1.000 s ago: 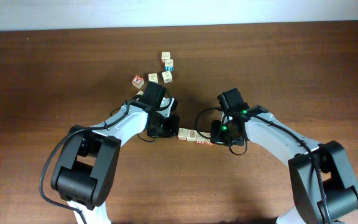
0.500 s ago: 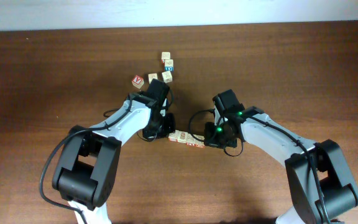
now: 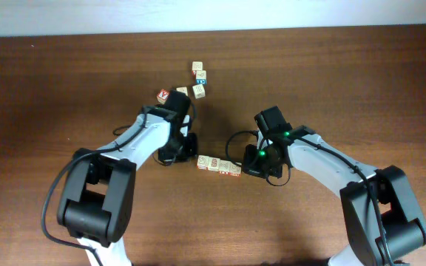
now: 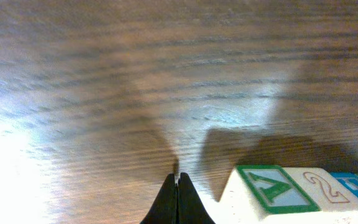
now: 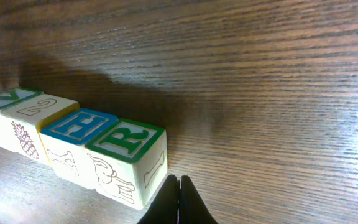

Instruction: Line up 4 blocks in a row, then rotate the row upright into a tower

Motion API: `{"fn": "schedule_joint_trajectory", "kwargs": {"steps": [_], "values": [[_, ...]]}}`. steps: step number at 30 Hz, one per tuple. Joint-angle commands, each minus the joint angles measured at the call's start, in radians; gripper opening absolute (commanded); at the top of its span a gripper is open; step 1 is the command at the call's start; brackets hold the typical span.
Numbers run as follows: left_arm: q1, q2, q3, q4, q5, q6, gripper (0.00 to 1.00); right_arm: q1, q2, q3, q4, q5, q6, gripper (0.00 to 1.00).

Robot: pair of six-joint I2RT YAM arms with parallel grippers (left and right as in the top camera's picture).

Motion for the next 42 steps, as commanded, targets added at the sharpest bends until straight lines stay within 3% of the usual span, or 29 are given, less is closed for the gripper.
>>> {"fn": "schedule_joint_trajectory", "kwargs": {"steps": [1,3,5,9,14,26,33,36,42], "values": [[0.085,0.009,0.021,0.040,0.332,0.298,0.00,-0.005,0.008,0.013,0.012,-0.014,-0.040,0.04],[0.118,0.009,0.020,0.029,0.424,0.355,0.00,-0.005,0.008,0.013,0.015,-0.016,-0.040,0.04],[0.121,0.009,0.014,-0.002,0.423,0.362,0.00,-0.005,0.008,0.013,0.015,-0.017,-0.040,0.04],[0.121,0.009,0.010,-0.034,0.248,0.308,0.00,-0.005,0.008,0.013,0.015,-0.017,-0.040,0.04],[0.027,0.009,0.009,-0.002,0.251,0.293,0.00,-0.005,0.008,0.013,0.016,-0.017,-0.040,0.04],[0.027,0.009,0.009,-0.001,0.251,0.278,0.00,-0.005,0.003,0.014,0.046,-0.066,-0.085,0.04],[0.027,0.009,0.009,0.006,0.251,0.278,0.00,0.010,-0.097,0.027,0.029,-0.061,-0.096,0.04],[0.027,0.009,0.009,0.006,0.251,0.278,0.00,0.079,-0.097,0.082,0.023,-0.048,-0.092,0.04],[0.027,0.009,0.009,0.002,0.251,0.278,0.00,0.077,-0.061,0.080,-0.019,0.043,-0.065,0.04]]}}
